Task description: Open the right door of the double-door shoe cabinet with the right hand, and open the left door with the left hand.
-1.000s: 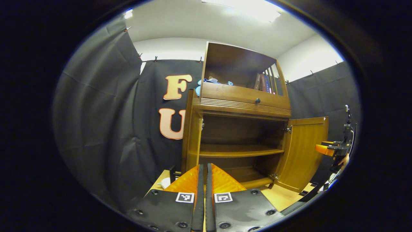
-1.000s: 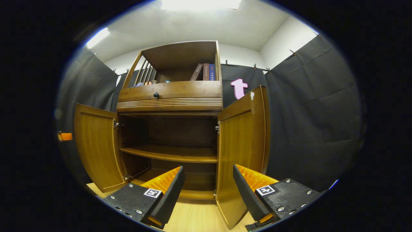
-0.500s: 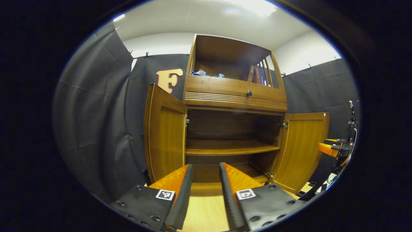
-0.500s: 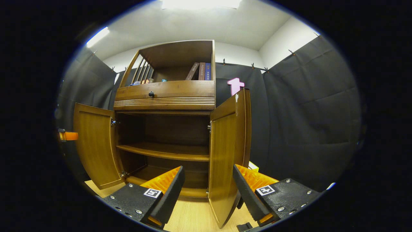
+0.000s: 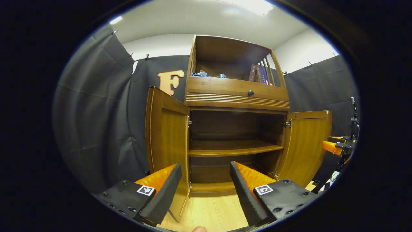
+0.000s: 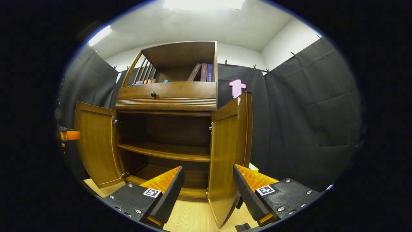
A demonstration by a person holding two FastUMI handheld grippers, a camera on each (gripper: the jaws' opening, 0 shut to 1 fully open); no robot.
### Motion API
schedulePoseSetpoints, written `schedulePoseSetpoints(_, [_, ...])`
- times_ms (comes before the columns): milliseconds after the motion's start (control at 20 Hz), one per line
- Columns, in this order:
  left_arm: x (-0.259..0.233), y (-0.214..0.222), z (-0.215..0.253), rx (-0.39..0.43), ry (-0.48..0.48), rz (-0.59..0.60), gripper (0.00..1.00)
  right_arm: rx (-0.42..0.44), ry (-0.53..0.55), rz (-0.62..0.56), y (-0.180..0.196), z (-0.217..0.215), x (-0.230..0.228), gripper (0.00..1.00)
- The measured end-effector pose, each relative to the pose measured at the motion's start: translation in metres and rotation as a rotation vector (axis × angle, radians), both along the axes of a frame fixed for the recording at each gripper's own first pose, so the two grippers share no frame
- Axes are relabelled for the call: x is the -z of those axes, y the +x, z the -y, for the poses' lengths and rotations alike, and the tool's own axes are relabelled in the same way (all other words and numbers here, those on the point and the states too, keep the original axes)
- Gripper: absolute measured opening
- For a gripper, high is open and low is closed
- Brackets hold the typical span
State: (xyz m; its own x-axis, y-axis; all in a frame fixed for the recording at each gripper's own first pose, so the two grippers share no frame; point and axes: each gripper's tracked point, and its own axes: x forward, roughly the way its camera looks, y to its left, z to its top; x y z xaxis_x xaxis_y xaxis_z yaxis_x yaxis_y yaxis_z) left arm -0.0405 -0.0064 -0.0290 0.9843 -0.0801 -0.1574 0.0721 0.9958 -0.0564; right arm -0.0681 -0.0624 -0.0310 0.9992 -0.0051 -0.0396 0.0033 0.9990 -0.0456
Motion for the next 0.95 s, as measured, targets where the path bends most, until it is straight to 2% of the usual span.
schedulePoseSetpoints(50, [0.001, 0.001, -0.002, -0.005, 0.001, -0.002, 0.94, -0.003, 0.001, 0.0, 0.0, -0.002, 0.001, 0.92])
schedulePoseSetpoints(150, [0.002, 0.001, -0.004, -0.015, 0.002, -0.007, 0.97, -0.006, -0.001, 0.001, 0.0, -0.004, 0.0, 0.92])
schedulePoseSetpoints(300, [0.003, 0.002, -0.007, -0.023, 0.003, -0.011, 0.94, -0.011, -0.007, 0.002, -0.001, -0.006, 0.002, 0.92])
schedulePoseSetpoints(350, [0.004, 0.003, -0.007, -0.024, 0.002, -0.01, 0.94, -0.014, -0.005, 0.0, -0.001, -0.006, 0.002, 0.97])
schedulePoseSetpoints(450, [0.005, 0.001, -0.009, -0.026, 0.007, -0.01, 0.94, -0.015, 0.002, 0.0, -0.001, -0.006, 0.003, 0.97])
schedulePoseSetpoints(500, [0.003, 0.001, -0.012, -0.031, 0.01, -0.005, 0.94, -0.012, 0.005, 0.001, 0.0, -0.003, 0.003, 0.93])
schedulePoseSetpoints(550, [0.003, 0.0, -0.014, -0.038, 0.015, -0.003, 0.94, -0.008, 0.009, 0.001, 0.002, -0.003, 0.004, 0.93])
schedulePoseSetpoints(600, [0.003, 0.001, -0.017, -0.046, 0.02, -0.001, 0.94, -0.005, 0.012, 0.001, 0.002, -0.001, 0.003, 0.97])
schedulePoseSetpoints(650, [0.003, 0.002, -0.018, -0.05, 0.024, 0.0, 0.94, -0.002, 0.014, 0.002, 0.003, 0.0, 0.003, 0.92])
schedulePoseSetpoints(950, [-0.001, -0.002, -0.021, -0.057, 0.02, 0.015, 0.94, -0.007, 0.016, 0.005, 0.002, -0.001, 0.003, 0.92])
